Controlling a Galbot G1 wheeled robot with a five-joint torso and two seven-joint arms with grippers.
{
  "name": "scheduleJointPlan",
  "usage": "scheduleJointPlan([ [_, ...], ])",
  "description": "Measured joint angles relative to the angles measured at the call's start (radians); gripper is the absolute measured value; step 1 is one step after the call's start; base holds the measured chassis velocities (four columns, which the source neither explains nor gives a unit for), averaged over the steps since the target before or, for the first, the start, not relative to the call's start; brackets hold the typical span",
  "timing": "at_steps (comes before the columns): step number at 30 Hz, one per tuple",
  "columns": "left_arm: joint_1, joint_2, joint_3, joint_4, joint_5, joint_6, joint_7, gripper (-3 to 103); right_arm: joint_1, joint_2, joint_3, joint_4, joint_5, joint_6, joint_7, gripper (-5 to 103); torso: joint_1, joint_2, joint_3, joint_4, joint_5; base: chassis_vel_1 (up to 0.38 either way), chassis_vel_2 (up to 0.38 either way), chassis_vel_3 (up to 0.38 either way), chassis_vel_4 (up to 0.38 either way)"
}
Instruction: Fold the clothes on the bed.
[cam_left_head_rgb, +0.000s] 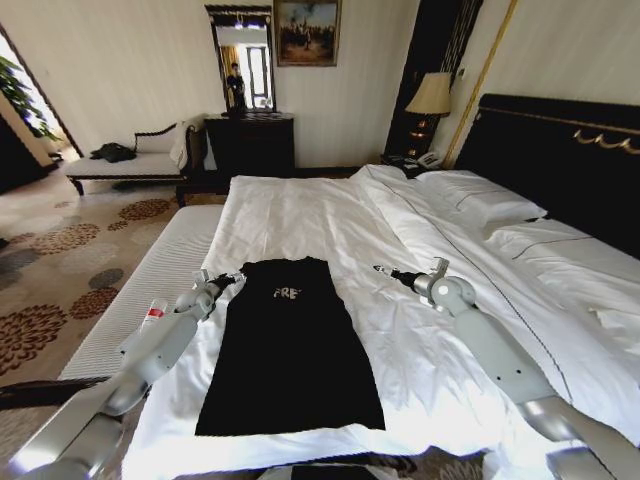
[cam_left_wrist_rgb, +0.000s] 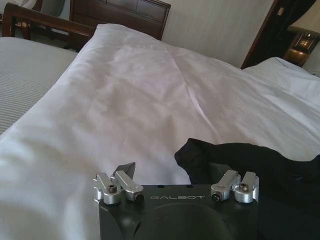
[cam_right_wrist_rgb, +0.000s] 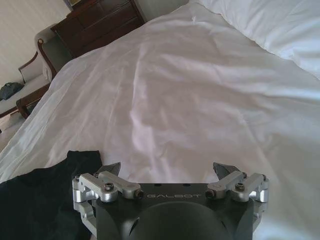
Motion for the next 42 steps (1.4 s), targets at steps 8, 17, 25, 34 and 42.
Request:
scheduleJointPlan([
  [8, -0.039, -0.075, -0.015, 0.113, 0.024, -0.016, 0.048, 73, 0.0, -0.008, -0.007, 0.004, 0.0, -0.005, 0.004, 100, 0.0, 0.0, 0.0, 0.0004, 0.0001, 0.0, 0.0, 0.0, 0.0],
  [17, -0.071, -0.145, -0.028, 0.212, 0.093, -0.077, 0.094, 43, 0.001, -0.018, -0.017, 0.012, 0.0, -0.011, 0.006, 100, 0.0, 0.0, 0.0, 0.0001, 0.0, 0.0, 0.0, 0.0, 0.0],
  [25, -0.08, -0.155, -0.03, 0.237, 0.108, -0.129, 0.095, 26, 0.012, -0.015, -0.025, -0.001, -0.004, -0.012, 0.005, 100, 0.0, 0.0, 0.0, 0.0003, -0.0001, 0.0, 0.0, 0.0, 0.0],
  [34, -0.066, -0.148, -0.026, 0.173, 0.111, -0.121, 0.063, 23, 0.138, 0.082, -0.078, -0.152, 0.046, -0.005, -0.044, 100, 0.0, 0.0, 0.0, 0.0005, -0.0002, 0.0, 0.0, 0.0, 0.0],
  [42, -0.053, -0.142, -0.026, 0.158, 0.137, -0.133, 0.026, 15, 0.244, 0.323, -0.159, -0.35, -0.047, 0.068, -0.139, 100, 0.0, 0.0, 0.0, 0.001, 0.0, 0.0, 0.0, 0.0, 0.0],
])
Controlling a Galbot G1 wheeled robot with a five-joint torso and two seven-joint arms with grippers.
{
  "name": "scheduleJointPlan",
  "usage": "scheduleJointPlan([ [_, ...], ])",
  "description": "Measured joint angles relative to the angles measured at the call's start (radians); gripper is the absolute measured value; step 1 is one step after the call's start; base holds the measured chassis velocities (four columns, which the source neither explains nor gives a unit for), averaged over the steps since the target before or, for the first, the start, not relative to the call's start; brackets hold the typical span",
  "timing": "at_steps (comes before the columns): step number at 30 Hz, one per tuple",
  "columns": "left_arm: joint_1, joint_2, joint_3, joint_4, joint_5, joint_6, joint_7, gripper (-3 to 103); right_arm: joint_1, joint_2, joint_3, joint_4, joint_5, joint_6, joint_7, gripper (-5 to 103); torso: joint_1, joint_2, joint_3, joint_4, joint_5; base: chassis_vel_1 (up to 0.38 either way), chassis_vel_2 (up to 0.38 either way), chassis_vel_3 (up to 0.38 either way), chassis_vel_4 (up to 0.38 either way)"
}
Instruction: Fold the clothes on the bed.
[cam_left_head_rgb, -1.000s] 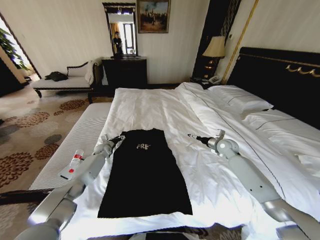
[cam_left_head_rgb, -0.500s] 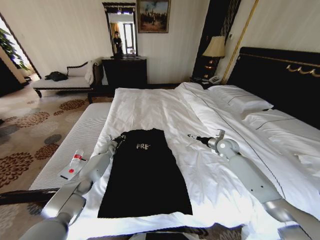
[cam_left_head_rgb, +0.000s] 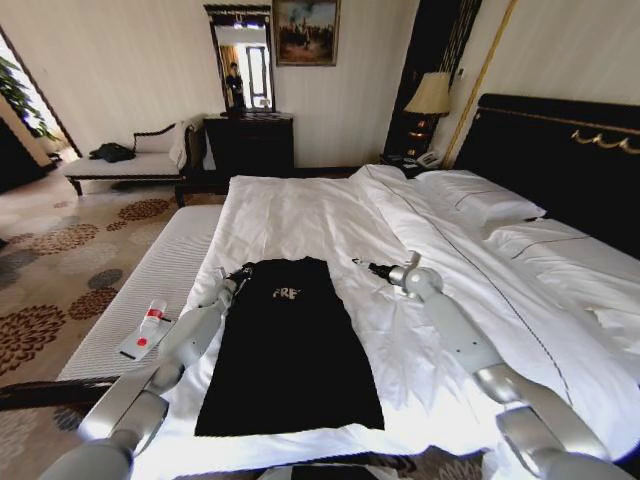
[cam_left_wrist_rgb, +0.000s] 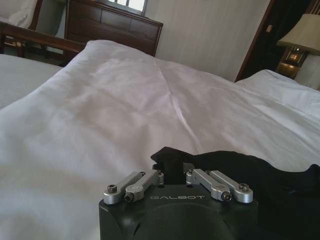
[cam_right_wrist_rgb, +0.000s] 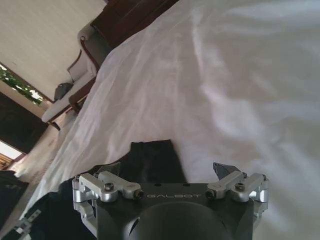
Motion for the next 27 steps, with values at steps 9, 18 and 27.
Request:
scheduleJointPlan([
  [9, 0.004, -0.019, 0.021, -0.012, 0.016, -0.002, -0.008, 1, 0.134, 0.104, -0.017, -0.277, -0.127, 0.123, -0.137, 100, 0.0, 0.0, 0.0, -0.0013, -0.0003, 0.0, 0.0, 0.0, 0.0],
  [18, -0.008, -0.037, 0.054, -0.012, 0.003, 0.002, 0.005, 1, 0.17, 0.14, 0.042, -0.406, -0.179, 0.138, -0.156, 100, 0.0, 0.0, 0.0, -0.0003, 0.0, 0.0, 0.0, 0.0, 0.0],
  [27, -0.013, -0.028, 0.063, -0.042, -0.021, 0.015, -0.012, 1, 0.176, 0.179, 0.052, -0.435, -0.221, 0.145, -0.184, 100, 0.0, 0.0, 0.0, -0.0007, 0.0, 0.0, 0.0, 0.0, 0.0],
])
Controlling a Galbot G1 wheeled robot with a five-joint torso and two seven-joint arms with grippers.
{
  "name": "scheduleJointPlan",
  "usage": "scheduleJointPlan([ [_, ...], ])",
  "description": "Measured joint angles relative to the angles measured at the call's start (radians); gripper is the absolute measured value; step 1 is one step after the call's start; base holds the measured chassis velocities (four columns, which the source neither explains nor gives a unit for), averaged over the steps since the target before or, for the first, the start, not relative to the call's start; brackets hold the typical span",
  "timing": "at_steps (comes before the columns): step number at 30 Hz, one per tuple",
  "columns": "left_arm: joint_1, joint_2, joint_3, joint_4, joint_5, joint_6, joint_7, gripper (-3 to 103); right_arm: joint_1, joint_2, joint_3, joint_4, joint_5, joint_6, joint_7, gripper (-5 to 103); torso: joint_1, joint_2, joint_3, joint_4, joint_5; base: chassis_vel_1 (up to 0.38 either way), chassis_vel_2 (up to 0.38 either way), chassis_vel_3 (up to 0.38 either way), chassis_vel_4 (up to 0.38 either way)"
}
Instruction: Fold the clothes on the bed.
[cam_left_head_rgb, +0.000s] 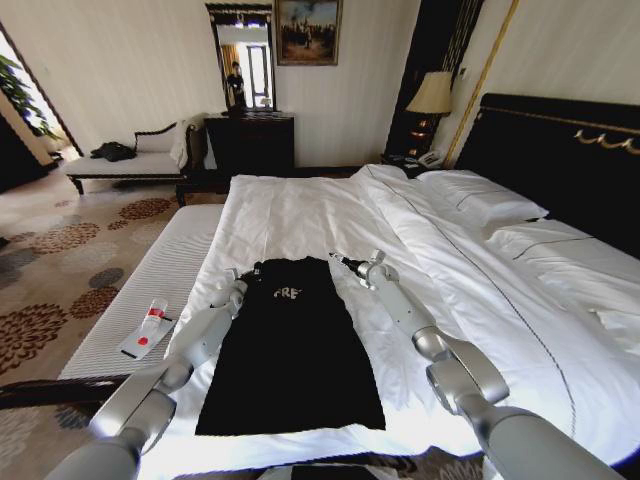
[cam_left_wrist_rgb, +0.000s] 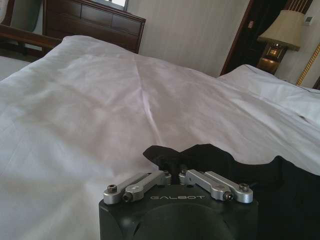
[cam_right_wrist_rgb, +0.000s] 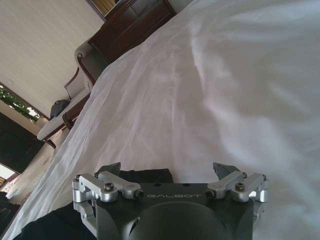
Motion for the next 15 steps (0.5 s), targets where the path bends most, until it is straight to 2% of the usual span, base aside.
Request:
scheduleJointPlan([
  [15, 0.011, 0.039, 0.014, -0.079, -0.056, 0.019, -0.024, 1, 0.034, 0.041, 0.001, -0.091, -0.068, 0.013, -0.024, 100, 0.0, 0.0, 0.0, 0.0003, -0.0001, 0.0, 0.0, 0.0, 0.0],
])
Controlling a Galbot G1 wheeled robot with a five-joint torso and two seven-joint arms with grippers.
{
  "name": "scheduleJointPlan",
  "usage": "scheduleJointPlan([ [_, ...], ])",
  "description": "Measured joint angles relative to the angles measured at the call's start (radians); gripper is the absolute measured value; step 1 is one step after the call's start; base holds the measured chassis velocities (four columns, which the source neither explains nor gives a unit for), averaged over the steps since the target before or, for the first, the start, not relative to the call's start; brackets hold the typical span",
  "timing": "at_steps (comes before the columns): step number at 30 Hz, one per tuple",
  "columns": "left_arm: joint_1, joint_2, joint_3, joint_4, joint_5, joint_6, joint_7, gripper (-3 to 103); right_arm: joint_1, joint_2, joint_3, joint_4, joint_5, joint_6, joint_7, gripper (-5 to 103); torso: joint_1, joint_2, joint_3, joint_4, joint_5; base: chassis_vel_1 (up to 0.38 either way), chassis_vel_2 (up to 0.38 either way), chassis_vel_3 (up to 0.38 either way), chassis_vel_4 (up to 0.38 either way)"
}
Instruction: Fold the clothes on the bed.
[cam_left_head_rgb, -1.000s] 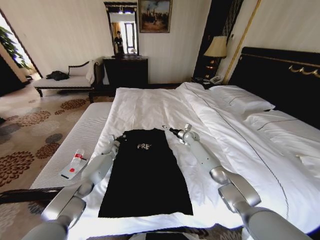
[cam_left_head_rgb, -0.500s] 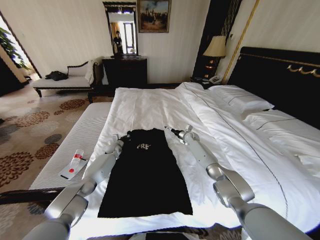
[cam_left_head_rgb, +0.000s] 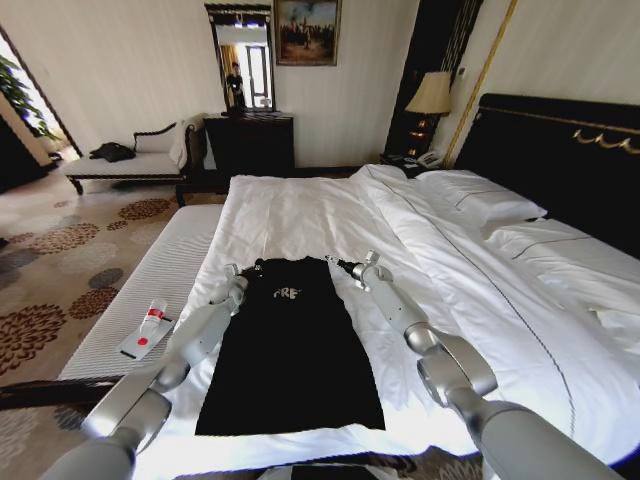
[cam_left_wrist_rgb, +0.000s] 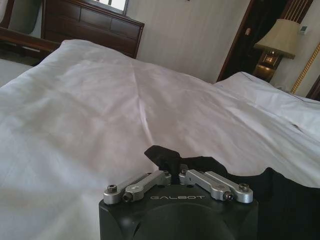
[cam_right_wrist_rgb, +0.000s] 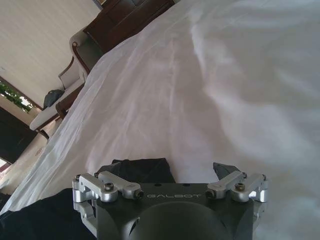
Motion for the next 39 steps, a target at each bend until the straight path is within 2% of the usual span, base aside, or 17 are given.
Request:
scheduleJointPlan([
  [10, 0.011, 0.018, -0.005, -0.026, -0.014, 0.004, -0.003, 1, -0.012, 0.024, -0.02, 0.008, -0.037, 0.003, -0.013, 100, 0.0, 0.0, 0.0, -0.0003, 0.0, 0.0, 0.0, 0.0, 0.0],
  [16, 0.011, 0.023, -0.002, -0.037, -0.02, 0.007, -0.004, 1, 0.008, 0.051, -0.007, -0.046, -0.091, 0.022, -0.025, 100, 0.0, 0.0, 0.0, -0.0001, -0.0001, 0.0, 0.0, 0.0, 0.0],
  [18, 0.011, 0.026, -0.001, -0.042, -0.025, 0.008, -0.004, 1, 0.014, 0.057, -0.001, -0.065, -0.108, 0.031, -0.03, 99, 0.0, 0.0, 0.0, -0.0001, 0.0, 0.0, 0.0, 0.0, 0.0],
  [19, 0.011, 0.026, -0.001, -0.043, -0.025, 0.008, -0.004, 1, 0.015, 0.058, 0.0, -0.066, -0.11, 0.032, -0.031, 94, 0.0, 0.0, 0.0, -0.0002, 0.0, 0.0, 0.0, 0.0, 0.0],
  [21, 0.011, 0.027, -0.001, -0.043, -0.026, 0.008, -0.004, 1, 0.016, 0.058, 0.0, -0.066, -0.112, 0.032, -0.032, 94, 0.0, 0.0, 0.0, -0.0002, 0.0001, 0.0, 0.0, 0.0, 0.0],
  [22, 0.011, 0.028, -0.001, -0.044, -0.027, 0.008, -0.004, 1, 0.017, 0.06, 0.001, -0.066, -0.113, 0.033, -0.032, 84, 0.0, 0.0, 0.0, -0.0003, 0.0001, 0.0, 0.0, 0.0, 0.0],
  [24, 0.013, 0.027, -0.002, -0.045, -0.027, 0.008, -0.004, 1, 0.019, 0.062, 0.0, -0.066, -0.113, 0.033, -0.034, 73, 0.0, 0.0, 0.0, -0.0003, 0.0, 0.0, 0.0, 0.0, 0.0],
  [26, 0.014, 0.027, -0.002, -0.046, -0.027, 0.008, -0.005, 1, 0.02, 0.063, -0.001, -0.066, -0.113, 0.033, -0.034, 73, 0.0, 0.0, 0.0, -0.0003, 0.0, 0.0, 0.0, 0.0, 0.0],
  [29, 0.017, 0.027, -0.002, -0.048, -0.027, 0.008, -0.006, 1, 0.022, 0.065, -0.003, -0.068, -0.117, 0.034, -0.036, 57, 0.0, 0.0, 0.0, -0.0002, 0.0, 0.0, 0.0, 0.0, 0.0],
  [31, 0.017, 0.027, -0.002, -0.048, -0.027, 0.008, -0.005, 1, 0.022, 0.065, -0.003, -0.069, -0.119, 0.035, -0.036, 57, 0.0, 0.0, 0.0, -0.0002, 0.0, 0.0, 0.0, 0.0, 0.0],
  [36, 0.017, 0.027, -0.004, -0.048, -0.027, 0.009, -0.006, 1, 0.026, 0.071, 0.004, -0.08, -0.126, 0.037, -0.03, 30, 0.0, 0.0, 0.0, -0.0001, 0.0001, 0.0, 0.0, 0.0, 0.0],
  [38, 0.017, 0.028, -0.004, -0.048, -0.027, 0.009, -0.006, 1, 0.026, 0.071, 0.004, -0.08, -0.127, 0.037, -0.03, 30, 0.0, 0.0, 0.0, -0.0001, 0.0001, 0.0, 0.0, 0.0, 0.0],
  [39, 0.016, 0.028, -0.004, -0.048, -0.027, 0.009, -0.007, 1, 0.026, 0.07, 0.004, -0.08, -0.127, 0.037, -0.028, 24, 0.0, 0.0, 0.0, -0.0001, 0.0001, 0.0, 0.0, 0.0, 0.0],
])
